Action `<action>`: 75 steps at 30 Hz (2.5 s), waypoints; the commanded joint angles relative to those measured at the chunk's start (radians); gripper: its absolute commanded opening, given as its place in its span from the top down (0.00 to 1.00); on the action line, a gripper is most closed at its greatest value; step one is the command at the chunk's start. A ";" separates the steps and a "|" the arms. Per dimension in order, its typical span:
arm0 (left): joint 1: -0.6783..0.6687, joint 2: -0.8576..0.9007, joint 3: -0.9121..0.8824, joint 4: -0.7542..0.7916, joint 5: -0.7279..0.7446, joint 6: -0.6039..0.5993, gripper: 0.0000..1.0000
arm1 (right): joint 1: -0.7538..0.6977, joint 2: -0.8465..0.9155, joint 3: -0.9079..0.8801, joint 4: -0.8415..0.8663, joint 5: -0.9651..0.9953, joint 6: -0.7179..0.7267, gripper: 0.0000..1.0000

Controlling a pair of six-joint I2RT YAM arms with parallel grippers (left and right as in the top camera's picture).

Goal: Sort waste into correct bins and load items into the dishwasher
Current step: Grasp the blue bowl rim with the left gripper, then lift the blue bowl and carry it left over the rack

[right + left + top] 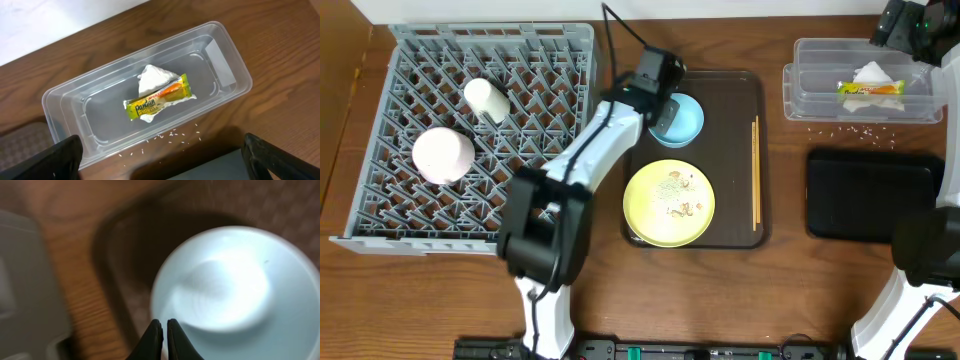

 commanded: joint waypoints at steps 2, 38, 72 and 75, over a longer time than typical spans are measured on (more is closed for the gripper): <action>0.005 -0.093 0.005 -0.013 0.024 -0.063 0.90 | 0.004 0.001 -0.004 -0.001 0.004 -0.007 0.01; -0.141 0.211 0.005 0.083 0.136 -0.020 0.46 | 0.004 0.001 -0.004 -0.001 0.004 -0.007 0.01; 0.501 -0.197 0.006 0.112 0.774 -0.633 0.92 | 0.004 0.001 -0.004 -0.001 0.004 -0.007 0.01; 0.626 -0.175 0.001 0.093 0.943 -0.700 0.92 | 0.004 0.001 -0.004 -0.001 0.004 -0.007 0.01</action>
